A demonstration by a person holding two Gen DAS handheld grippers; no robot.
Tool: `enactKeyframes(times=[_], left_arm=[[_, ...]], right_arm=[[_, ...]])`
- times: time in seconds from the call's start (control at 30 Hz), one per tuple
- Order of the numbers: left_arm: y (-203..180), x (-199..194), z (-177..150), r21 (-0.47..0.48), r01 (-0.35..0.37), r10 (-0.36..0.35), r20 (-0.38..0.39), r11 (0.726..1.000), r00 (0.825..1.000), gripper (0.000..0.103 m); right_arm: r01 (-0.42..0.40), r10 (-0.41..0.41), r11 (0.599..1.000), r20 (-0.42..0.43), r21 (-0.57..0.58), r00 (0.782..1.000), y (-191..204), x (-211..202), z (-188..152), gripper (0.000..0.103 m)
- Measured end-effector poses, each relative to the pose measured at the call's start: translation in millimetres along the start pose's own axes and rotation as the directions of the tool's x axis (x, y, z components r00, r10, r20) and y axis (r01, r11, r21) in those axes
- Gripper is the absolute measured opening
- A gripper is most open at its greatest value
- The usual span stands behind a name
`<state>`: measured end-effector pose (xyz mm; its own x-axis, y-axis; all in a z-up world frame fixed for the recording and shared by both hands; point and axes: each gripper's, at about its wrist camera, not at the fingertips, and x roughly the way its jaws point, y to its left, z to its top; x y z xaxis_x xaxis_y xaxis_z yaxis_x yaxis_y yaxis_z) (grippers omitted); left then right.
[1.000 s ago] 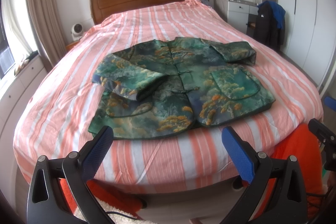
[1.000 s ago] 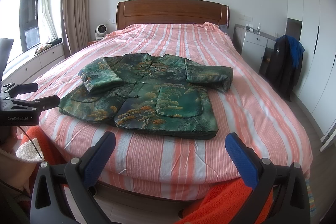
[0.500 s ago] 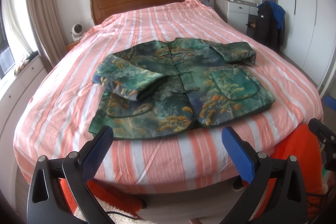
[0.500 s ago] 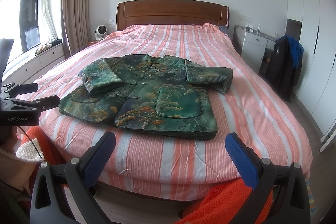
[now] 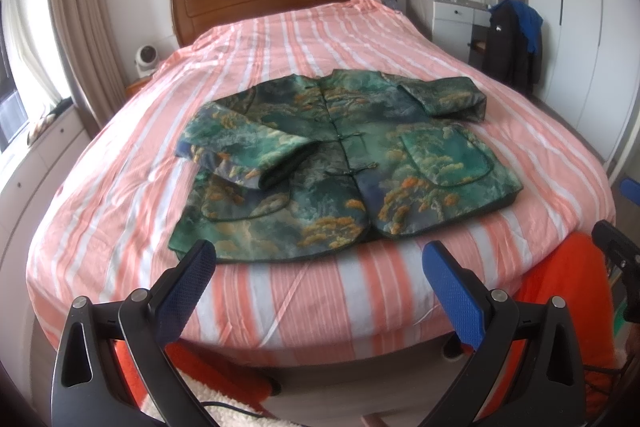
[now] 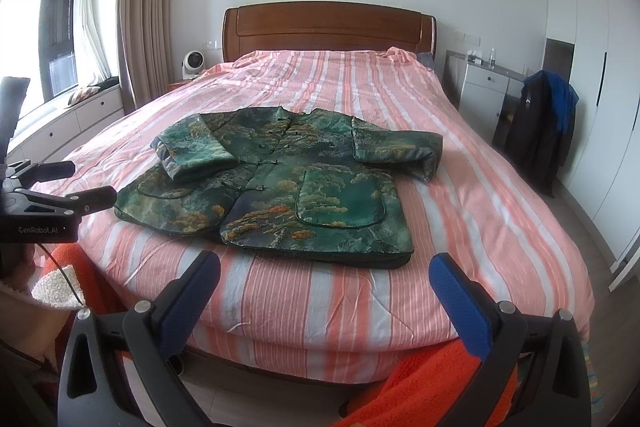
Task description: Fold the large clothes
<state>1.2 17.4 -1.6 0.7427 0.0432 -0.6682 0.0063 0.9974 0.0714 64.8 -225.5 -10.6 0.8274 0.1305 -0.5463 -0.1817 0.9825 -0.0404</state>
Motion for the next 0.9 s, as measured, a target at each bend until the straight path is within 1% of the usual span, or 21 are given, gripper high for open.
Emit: enactKeyframes(times=[0.17,0.37,0.7,0.9], left_arm=[[5.6,-3.8,-0.1,-0.018,0.0,0.0,0.003,1.0,1.0,0.103],[13.8,7.2,0.5,-0.042,-0.017,0.015,-0.045,0.999,0.999,0.103],[20.1,24.3,-5.5,-0.044,-0.062,0.057,-0.101,0.997,0.993,0.103],[22.3,36.9,-8.5,-0.043,-0.08,0.073,-0.131,0.996,0.989,0.103]], right_arm=[[-0.001,0.001,1.0,0.003,0.007,1.0,-1.3,-0.8,0.5,0.103],[-0.011,0.011,1.0,0.007,-0.009,1.0,1.7,1.2,1.0,0.103],[0.057,-0.057,0.998,0.017,0.01,0.998,-10.7,11.9,12.6,0.103],[0.053,-0.053,0.999,0.001,0.004,0.999,-8.8,18.7,12.5,0.103]])
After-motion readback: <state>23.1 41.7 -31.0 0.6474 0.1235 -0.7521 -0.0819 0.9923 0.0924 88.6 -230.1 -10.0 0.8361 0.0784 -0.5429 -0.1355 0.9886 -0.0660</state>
